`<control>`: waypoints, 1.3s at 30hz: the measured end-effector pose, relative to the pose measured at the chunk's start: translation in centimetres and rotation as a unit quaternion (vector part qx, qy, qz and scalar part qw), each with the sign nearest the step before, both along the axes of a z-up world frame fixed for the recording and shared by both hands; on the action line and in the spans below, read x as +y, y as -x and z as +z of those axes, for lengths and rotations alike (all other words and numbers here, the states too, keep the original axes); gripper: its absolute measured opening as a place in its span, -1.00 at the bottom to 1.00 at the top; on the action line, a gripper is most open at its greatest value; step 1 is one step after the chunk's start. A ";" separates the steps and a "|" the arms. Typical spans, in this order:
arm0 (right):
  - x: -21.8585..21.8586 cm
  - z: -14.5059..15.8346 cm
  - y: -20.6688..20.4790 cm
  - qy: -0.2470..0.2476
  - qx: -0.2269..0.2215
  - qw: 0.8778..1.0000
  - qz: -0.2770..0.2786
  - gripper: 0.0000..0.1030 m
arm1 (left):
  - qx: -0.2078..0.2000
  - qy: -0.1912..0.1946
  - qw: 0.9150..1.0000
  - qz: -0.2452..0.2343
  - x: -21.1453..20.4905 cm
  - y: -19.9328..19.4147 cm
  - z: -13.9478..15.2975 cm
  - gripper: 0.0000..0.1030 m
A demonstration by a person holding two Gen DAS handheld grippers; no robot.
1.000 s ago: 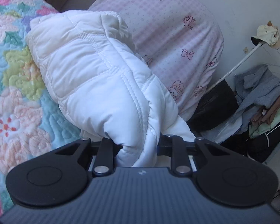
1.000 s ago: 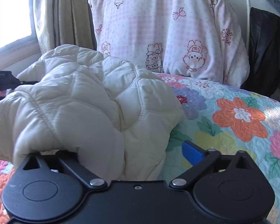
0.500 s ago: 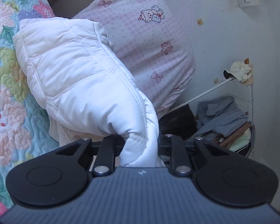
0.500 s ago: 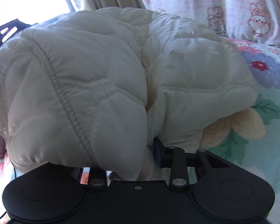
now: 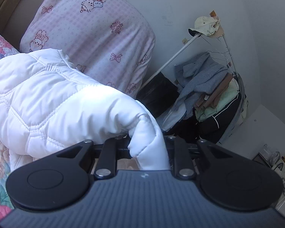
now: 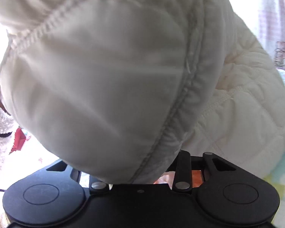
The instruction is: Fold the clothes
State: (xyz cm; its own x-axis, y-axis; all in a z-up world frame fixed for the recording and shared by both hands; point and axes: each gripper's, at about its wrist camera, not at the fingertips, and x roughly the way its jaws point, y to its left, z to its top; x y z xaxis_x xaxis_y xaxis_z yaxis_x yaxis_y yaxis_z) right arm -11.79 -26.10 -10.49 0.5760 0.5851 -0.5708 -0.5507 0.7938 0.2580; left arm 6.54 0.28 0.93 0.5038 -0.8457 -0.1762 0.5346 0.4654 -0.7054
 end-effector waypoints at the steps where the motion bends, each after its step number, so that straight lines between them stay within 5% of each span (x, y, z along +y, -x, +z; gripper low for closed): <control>1: -1.1 0.6 0.9 0.013 -0.001 1.000 -0.020 0.06 | 0.001 -0.006 1.000 -0.005 -0.6 0.2 -0.4 -0.62; 5: -6.3 2.8 4.6 0.052 -0.033 0.993 -0.102 0.50 | 0.012 -0.010 1.000 -0.026 -2.8 0.7 -2.2 -0.62; 8: -8.4 4.7 6.7 0.057 -0.042 0.990 -0.124 0.50 | 0.020 -0.018 0.999 -0.043 -4.5 1.0 -3.4 -0.62; 15: -4.7 8.4 9.3 0.143 -0.112 0.982 -0.051 0.50 | 0.050 -0.033 0.996 -0.060 -5.8 1.1 -5.9 -0.63; 22: -5.1 10.4 7.8 0.154 -0.109 0.982 -0.022 0.50 | 0.097 -0.050 0.993 -0.052 -4.6 1.2 -8.6 -0.63; 27: -4.5 11.8 6.7 0.218 -0.113 0.969 -0.025 0.58 | 0.064 -0.093 0.992 -0.059 -5.8 2.4 -8.4 -0.63; 33: 1.2 9.0 2.4 0.332 -0.168 0.928 0.023 0.69 | 0.026 -0.111 0.991 -0.069 -6.5 3.3 -6.8 -0.63; 38: 1.9 7.4 -4.7 0.282 -0.125 0.951 -0.021 0.66 | 0.034 -0.091 0.993 -0.062 -5.5 2.5 -6.6 -0.63; 39: 1.4 7.2 -6.0 0.259 -0.108 0.959 -0.029 0.44 | 0.035 -0.089 0.994 -0.057 -5.4 2.3 -6.5 -0.63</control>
State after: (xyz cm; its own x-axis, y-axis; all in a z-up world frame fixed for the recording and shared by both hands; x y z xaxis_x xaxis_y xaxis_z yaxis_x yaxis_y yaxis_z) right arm -5.75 -24.65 -3.29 0.7361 0.2186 -0.6406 -0.4984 0.8155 -0.2944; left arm 4.25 -5.15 -5.61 0.3883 -0.8484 -0.3599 0.5431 0.5262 -0.6544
